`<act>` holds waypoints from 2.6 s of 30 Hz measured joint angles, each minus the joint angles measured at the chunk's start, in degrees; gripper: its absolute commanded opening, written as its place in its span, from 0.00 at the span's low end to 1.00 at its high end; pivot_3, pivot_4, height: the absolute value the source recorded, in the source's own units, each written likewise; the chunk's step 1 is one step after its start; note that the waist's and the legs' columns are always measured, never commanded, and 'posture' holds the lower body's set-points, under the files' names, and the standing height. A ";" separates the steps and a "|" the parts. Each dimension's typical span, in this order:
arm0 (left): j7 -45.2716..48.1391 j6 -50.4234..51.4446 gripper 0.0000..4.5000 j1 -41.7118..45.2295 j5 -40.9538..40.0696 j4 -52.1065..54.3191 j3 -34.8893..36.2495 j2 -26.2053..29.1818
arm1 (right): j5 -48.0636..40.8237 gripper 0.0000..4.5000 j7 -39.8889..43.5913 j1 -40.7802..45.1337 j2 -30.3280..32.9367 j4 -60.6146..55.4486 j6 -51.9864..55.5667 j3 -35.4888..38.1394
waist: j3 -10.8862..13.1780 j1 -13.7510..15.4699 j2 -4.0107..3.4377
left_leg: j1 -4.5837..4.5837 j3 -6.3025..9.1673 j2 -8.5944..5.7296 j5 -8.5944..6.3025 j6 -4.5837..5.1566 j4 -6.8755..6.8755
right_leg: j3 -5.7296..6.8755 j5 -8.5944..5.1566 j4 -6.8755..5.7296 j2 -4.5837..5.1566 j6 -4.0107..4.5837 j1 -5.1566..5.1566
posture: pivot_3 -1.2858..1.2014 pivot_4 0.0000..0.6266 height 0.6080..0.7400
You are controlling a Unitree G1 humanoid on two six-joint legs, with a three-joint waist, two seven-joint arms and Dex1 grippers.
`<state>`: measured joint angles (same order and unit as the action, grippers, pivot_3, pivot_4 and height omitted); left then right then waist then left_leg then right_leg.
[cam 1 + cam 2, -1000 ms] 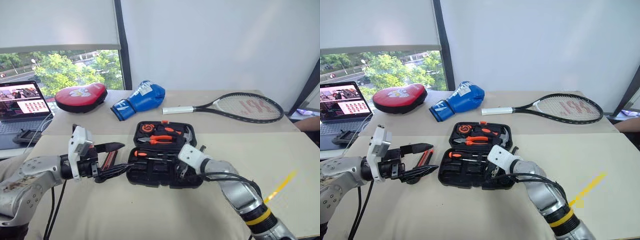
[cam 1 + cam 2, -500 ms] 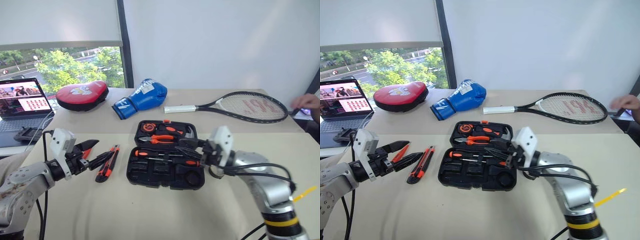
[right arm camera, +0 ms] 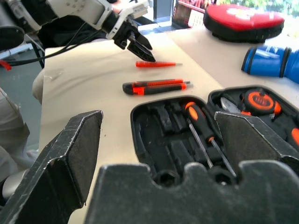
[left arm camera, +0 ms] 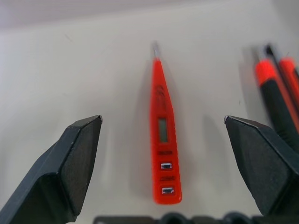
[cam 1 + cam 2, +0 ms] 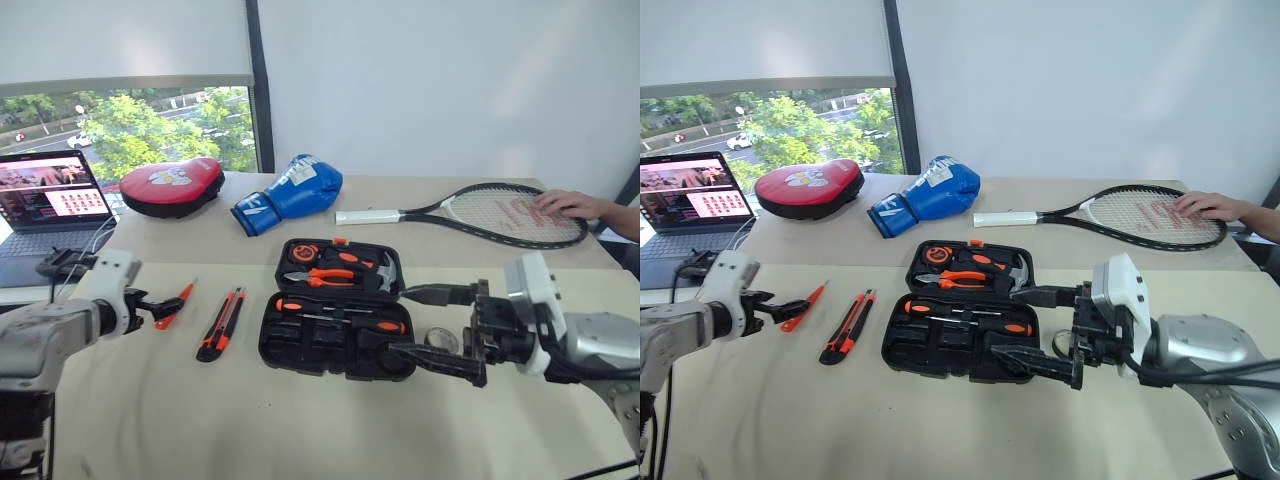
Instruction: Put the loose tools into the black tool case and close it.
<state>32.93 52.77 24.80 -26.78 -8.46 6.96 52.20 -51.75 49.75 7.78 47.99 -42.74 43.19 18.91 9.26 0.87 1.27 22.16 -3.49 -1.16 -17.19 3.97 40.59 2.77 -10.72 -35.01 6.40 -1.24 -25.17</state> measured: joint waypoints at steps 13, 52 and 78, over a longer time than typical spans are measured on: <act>18.92 -9.97 0.10 2.58 -0.50 -2.53 -1.03 -1.39 | -1.49 1.00 -5.86 -7.70 1.43 -5.71 -1.05 2.63 | 0.15 0.42 0.25 | 0.24 0.07 0.07 -0.02 0.03 0.25 | -0.13 0.00 0.00 0.17 0.00 -0.06 | 0.52 0.24 1.00; 45.80 -44.93 0.10 26.31 27.58 -16.38 -32.82 -19.47 | -9.07 1.00 -14.19 -52.11 4.27 -16.44 -21.82 28.73 | 0.10 1.27 0.15 | 0.17 -0.18 -0.05 -0.44 1.26 0.98 | -0.37 0.22 0.00 -0.18 -0.49 0.30 | 0.52 0.24 1.00; 31.20 -13.87 0.02 11.49 9.41 4.47 -11.42 -26.90 | -7.47 1.00 -15.04 -46.95 5.07 -16.18 -20.62 26.56 | 0.11 1.46 0.15 | 0.26 -0.15 -0.07 -0.33 1.06 1.17 | -0.45 0.19 0.00 -0.03 -0.64 0.37 | 0.52 0.24 1.00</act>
<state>64.13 38.90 36.29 -17.37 -3.98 -4.45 25.30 -59.22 34.71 -39.18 53.06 -58.93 22.56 45.48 9.37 2.33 1.43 22.42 -3.64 -1.23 -17.52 5.02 41.76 2.33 -10.53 -35.01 6.37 -1.88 -24.80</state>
